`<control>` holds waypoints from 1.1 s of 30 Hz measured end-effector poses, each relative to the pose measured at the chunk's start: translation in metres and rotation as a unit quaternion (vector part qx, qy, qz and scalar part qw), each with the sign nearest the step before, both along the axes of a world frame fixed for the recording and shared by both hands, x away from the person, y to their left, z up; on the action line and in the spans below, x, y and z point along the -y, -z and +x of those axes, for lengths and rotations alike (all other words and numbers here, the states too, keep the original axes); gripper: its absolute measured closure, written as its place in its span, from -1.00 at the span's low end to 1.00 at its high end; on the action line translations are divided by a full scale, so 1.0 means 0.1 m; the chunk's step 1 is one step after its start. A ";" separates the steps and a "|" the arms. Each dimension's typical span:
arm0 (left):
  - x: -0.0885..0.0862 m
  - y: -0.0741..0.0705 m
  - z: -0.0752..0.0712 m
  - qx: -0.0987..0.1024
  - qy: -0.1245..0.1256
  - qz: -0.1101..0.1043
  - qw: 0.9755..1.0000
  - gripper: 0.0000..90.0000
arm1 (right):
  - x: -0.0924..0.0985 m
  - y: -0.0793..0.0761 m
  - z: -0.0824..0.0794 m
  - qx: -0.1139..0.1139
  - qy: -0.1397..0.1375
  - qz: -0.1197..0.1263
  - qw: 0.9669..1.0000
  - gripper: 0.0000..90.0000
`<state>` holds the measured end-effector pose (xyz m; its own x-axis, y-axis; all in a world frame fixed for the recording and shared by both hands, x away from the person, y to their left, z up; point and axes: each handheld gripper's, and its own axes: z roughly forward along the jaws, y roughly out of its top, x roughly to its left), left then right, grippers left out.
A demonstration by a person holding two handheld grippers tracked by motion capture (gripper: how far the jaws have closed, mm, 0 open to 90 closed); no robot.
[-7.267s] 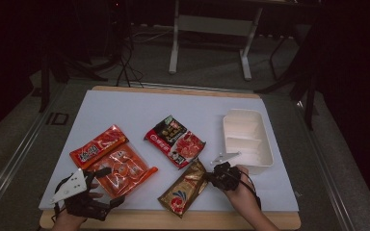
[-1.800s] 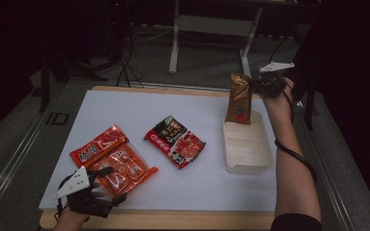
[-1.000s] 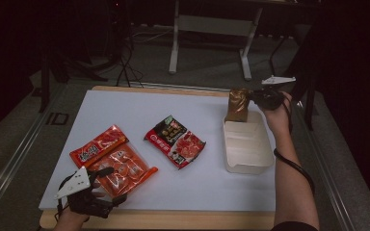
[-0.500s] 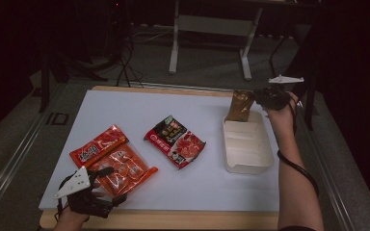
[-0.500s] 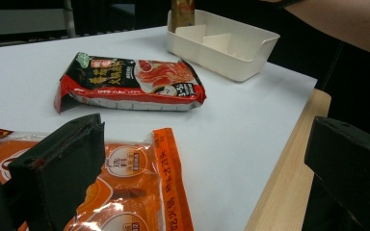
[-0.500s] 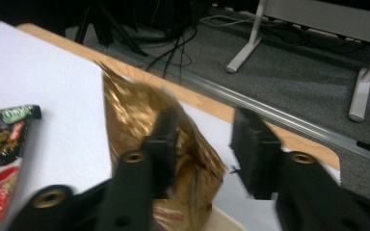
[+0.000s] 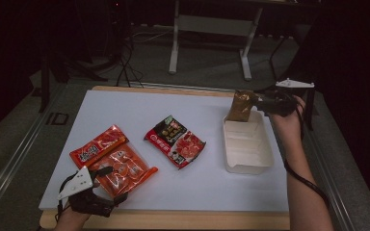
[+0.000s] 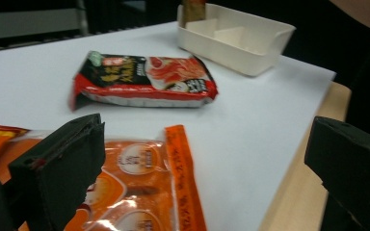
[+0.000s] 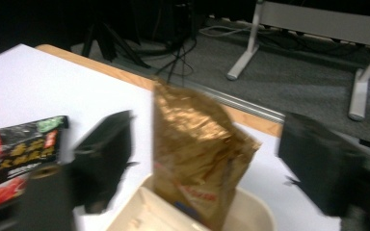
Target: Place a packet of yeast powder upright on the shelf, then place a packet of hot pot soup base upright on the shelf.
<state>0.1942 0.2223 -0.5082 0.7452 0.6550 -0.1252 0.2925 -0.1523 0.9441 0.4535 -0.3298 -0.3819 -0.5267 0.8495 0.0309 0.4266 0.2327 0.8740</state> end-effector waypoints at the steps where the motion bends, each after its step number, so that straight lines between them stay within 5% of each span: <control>1: -0.01 -0.01 0.01 -0.003 -0.009 -0.003 1.000 -0.99 | 0.00 0.00 -0.04 0.001 -0.004 0.004 1.000 -0.68; 8: -0.04 -0.07 0.09 -0.051 -0.049 -0.008 0.997 -0.99 | -0.04 0.02 -0.40 0.008 -0.023 0.015 1.000 -0.70; 12: -0.05 -0.10 0.13 -0.061 -0.059 -0.003 0.996 -0.99 | -0.08 0.05 -0.59 0.008 -0.032 0.029 0.999 -0.69; 16: -0.06 -0.14 0.18 -0.073 -0.055 -0.009 0.996 -0.99 | -0.10 0.08 -0.77 0.018 -0.040 0.035 0.998 -0.61; 21: -0.03 -0.18 0.22 -0.063 -0.051 -0.005 0.997 -0.99 | -0.15 0.08 -0.96 0.030 -0.053 0.035 0.998 -0.60; 33: 0.17 -0.28 0.46 -0.101 -0.034 0.024 0.994 -0.94 | -0.34 0.10 -1.54 0.058 -0.091 0.059 0.992 -0.60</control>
<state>0.2400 0.2055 -0.4806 0.6621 0.7114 -0.2357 0.4865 -0.1688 0.8572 0.2994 -0.2960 -0.3915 -0.6770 0.7340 0.0549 0.2816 0.1893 0.9407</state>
